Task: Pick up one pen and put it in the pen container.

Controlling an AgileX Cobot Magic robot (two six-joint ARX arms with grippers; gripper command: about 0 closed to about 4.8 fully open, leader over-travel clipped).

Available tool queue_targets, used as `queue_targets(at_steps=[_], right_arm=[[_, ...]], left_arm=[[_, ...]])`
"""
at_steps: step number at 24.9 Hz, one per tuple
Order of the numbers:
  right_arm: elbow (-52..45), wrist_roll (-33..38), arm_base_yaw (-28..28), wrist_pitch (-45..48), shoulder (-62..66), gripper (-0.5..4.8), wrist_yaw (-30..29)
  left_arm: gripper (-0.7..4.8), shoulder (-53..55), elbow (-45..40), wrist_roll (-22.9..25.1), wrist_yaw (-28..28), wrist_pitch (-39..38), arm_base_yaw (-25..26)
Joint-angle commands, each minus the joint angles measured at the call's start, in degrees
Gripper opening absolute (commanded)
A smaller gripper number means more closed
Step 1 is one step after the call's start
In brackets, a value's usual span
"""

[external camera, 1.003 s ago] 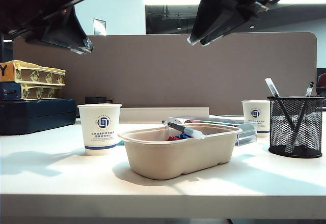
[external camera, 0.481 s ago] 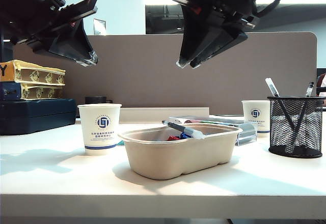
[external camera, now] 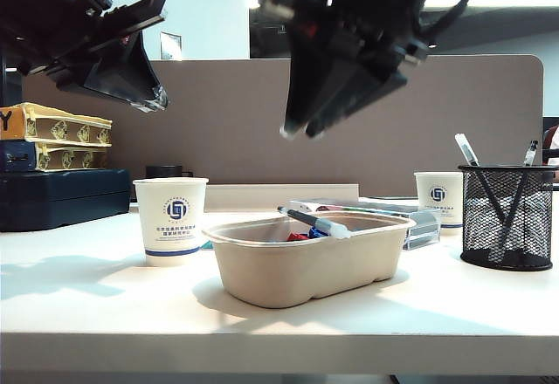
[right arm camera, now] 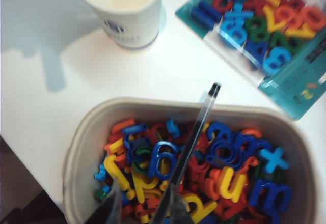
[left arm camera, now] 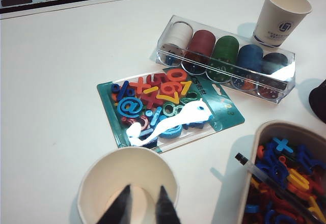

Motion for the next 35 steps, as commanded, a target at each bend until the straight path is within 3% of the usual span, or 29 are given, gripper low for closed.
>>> queue_targets(at_steps=[1, 22, 35], right_arm=[[0.3, 0.4, 0.3, 0.9, 0.9, 1.27, 0.3], [6.6, 0.4, 0.1, -2.5, 9.6, 1.5, 7.3], [6.6, 5.6, 0.2, -3.6, 10.0, 1.5, 5.6]], left_arm=[[0.62, -0.1, 0.3, 0.0, 0.2, 0.4, 0.1], [0.62, -0.1, 0.3, 0.0, 0.2, -2.1, 0.1], [0.62, -0.1, 0.3, 0.0, 0.2, -3.0, 0.1]])
